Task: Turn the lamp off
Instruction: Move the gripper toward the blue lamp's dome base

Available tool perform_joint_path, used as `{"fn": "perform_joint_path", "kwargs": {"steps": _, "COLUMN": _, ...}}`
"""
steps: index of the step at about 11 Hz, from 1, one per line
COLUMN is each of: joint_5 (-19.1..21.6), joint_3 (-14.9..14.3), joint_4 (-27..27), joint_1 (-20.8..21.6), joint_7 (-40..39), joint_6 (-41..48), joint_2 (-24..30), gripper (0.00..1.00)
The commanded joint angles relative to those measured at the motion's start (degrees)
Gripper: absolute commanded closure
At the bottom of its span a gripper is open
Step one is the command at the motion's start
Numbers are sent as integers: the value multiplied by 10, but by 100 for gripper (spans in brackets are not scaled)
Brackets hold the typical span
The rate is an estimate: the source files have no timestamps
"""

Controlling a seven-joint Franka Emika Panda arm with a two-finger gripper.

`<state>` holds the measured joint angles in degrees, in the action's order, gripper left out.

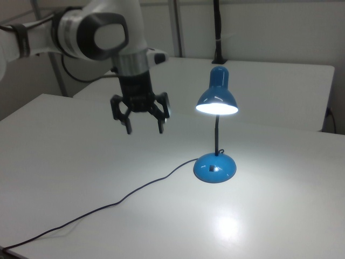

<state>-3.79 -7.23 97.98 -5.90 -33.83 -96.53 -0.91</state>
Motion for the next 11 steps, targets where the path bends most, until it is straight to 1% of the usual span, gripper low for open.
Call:
{"fn": "perform_joint_path", "kwargs": {"steps": 1, "joint_5": -9, "joint_3": -13, "joint_4": 104, "joint_1": -26, "joint_7": -20, "joint_6": -129, "joint_2": 5, "gripper": 64}}
{"fn": "perform_joint_path", "kwargs": {"steps": 2, "joint_5": -1, "joint_3": -24, "joint_4": 140, "joint_1": -29, "joint_7": -14, "joint_6": -198, "joint_2": 5, "gripper": 93}}
{"fn": "perform_joint_path", "kwargs": {"steps": 3, "joint_5": 6, "joint_3": -31, "joint_4": 166, "joint_1": -29, "joint_7": -1, "joint_6": -256, "joint_2": 1, "gripper": 100}}
{"fn": "perform_joint_path", "kwargs": {"steps": 4, "joint_5": 28, "joint_3": -32, "joint_4": 175, "joint_1": -31, "joint_7": 1, "joint_6": -306, "joint_2": -19, "gripper": 100}}
{"fn": "perform_joint_path", "kwargs": {"steps": 5, "joint_5": 64, "joint_3": -32, "joint_4": 177, "joint_1": -40, "joint_7": 0, "joint_6": -353, "joint_2": -37, "gripper": 100}}
{"fn": "perform_joint_path", "kwargs": {"steps": 6, "joint_5": 83, "joint_3": -32, "joint_4": 183, "joint_1": -44, "joint_7": -2, "joint_6": -397, "joint_2": -54, "gripper": 100}}
{"fn": "perform_joint_path", "kwargs": {"steps": 8, "joint_5": 95, "joint_3": -31, "joint_4": 199, "joint_1": -48, "joint_7": -6, "joint_6": -484, "joint_2": -85, "gripper": 100}}
{"fn": "perform_joint_path", "kwargs": {"steps": 11, "joint_5": 118, "joint_3": -31, "joint_4": 209, "joint_1": -47, "joint_7": -11, "joint_6": -636, "joint_2": -154, "gripper": 100}}
